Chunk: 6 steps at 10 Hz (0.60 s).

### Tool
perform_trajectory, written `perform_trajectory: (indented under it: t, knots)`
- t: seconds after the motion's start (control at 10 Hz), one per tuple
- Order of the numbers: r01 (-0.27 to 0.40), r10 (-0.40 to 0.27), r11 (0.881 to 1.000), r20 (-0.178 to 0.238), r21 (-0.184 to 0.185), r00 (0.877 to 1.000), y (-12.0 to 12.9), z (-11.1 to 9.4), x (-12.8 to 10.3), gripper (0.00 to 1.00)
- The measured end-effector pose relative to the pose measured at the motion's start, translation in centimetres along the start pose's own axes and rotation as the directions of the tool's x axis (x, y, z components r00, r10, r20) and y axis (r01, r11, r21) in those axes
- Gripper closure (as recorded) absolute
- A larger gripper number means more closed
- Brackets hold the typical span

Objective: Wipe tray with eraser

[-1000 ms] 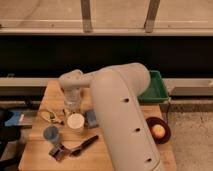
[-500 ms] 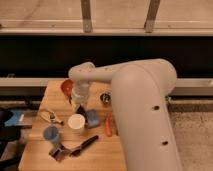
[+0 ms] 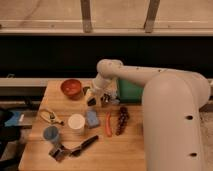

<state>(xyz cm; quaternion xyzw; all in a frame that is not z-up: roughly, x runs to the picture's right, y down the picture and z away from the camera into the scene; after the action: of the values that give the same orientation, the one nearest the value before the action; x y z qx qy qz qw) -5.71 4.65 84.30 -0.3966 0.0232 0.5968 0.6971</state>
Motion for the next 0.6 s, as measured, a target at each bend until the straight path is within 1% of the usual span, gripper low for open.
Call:
perform_trajectory:
  t: [0.1, 0.2, 0.3, 0.4, 0.5, 0.6]
  knots:
    - [-0.039, 0.039, 0.999, 0.026, 0.005, 0.999, -1.6, -1.8, -0.1, 1.00]
    - [-0.080, 0.080, 0.997, 0.051, 0.010, 0.996, -3.0, -3.3, 0.4, 1.00]
    - [-0.110, 0.108, 0.994, 0.075, 0.011, 0.991, -4.0, -4.4, 0.7, 1.00]
    - [-0.151, 0.150, 0.988, 0.108, 0.008, 0.983, -5.3, -5.9, 1.2, 1.00]
    - [-0.188, 0.186, 0.982, 0.132, 0.004, 0.974, -6.5, -7.2, 1.8, 1.00]
    - [-0.225, 0.223, 0.974, 0.164, -0.004, 0.961, -8.1, -8.5, 2.4, 1.00]
